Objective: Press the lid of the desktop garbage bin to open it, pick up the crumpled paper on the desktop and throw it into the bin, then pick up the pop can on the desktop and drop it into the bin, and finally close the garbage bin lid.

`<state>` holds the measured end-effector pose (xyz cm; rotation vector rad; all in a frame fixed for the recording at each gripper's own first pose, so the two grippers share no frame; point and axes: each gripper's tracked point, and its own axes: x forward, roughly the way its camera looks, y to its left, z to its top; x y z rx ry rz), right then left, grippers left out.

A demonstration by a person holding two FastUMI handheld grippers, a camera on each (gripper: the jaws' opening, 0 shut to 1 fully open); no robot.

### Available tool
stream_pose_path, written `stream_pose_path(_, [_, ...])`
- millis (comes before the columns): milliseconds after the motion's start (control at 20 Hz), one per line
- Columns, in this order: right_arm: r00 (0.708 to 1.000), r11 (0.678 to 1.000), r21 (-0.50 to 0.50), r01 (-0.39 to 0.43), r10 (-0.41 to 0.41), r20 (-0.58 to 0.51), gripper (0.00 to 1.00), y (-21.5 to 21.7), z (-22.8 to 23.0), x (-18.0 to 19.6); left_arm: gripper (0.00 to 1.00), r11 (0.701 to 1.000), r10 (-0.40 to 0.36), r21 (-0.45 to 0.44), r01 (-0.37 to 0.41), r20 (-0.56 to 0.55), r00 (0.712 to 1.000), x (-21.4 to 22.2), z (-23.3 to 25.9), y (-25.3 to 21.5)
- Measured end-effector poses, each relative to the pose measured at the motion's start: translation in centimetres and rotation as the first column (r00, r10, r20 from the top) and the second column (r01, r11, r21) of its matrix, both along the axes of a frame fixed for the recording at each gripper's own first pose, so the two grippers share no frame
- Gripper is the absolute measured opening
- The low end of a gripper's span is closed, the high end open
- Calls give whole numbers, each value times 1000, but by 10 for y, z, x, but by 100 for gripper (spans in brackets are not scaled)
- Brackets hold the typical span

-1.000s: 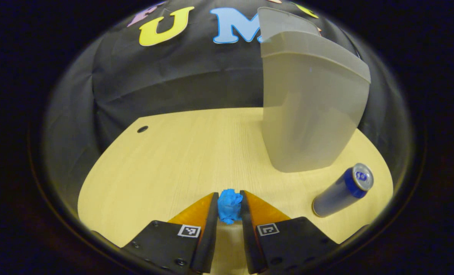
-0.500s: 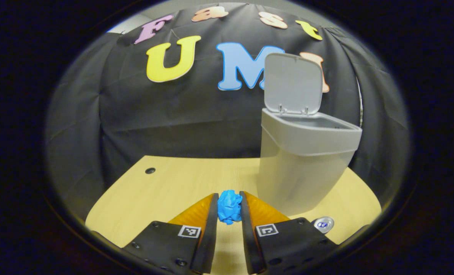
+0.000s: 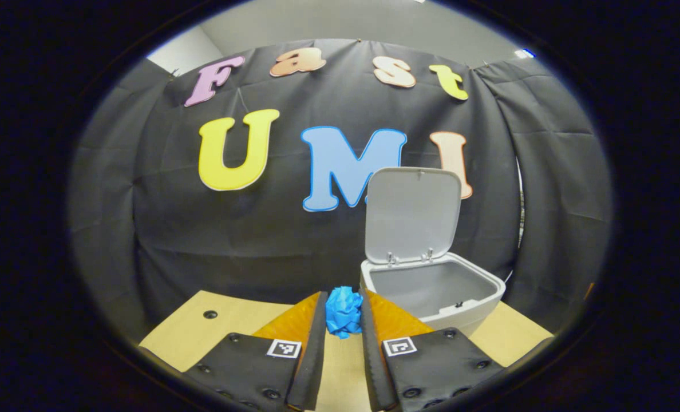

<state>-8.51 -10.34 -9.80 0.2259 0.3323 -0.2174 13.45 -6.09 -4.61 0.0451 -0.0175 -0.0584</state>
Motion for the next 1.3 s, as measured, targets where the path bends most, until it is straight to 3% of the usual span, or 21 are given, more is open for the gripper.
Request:
stream_pose_path(50, [1000,1000,4,10,-10,1,99,-3,-1,-4,35,1000,-16,11,16,9,1000,4,4,-10])
stream_pose_path(150, [1000,1000,11,24,-24,2,98,-9,-3,-9,40,999,-47,28,47,15,999,16,8,-29])
stream_pose_path(350, [999,999,15,37,-37,12,99,-14,-1,-14,40,995,-79,54,79,0,997,41,6,-65])
stream_pose_path(450, [999,999,17,36,-36,17,99,-13,-1,-15,46,994,-91,64,92,-21,996,48,-1,-78])
stream_pose_path(650, [1000,1000,5,9,-9,4,99,-6,-6,-17,96,992,-99,75,100,-12,995,48,1,-94])
stream_pose_path(800, [1000,1000,4,-15,15,3,99,-5,-6,-15,100,992,-99,79,100,-9,995,43,3,-92])
stream_pose_path(950, [999,999,-1,-50,50,7,99,2,-6,-7,96,996,-71,60,72,-21,997,37,3,-75])
stream_pose_path(1300, [984,983,-25,-180,180,2,99,54,-13,20,100,999,24,40,-22,-31,999,3,14,-19])
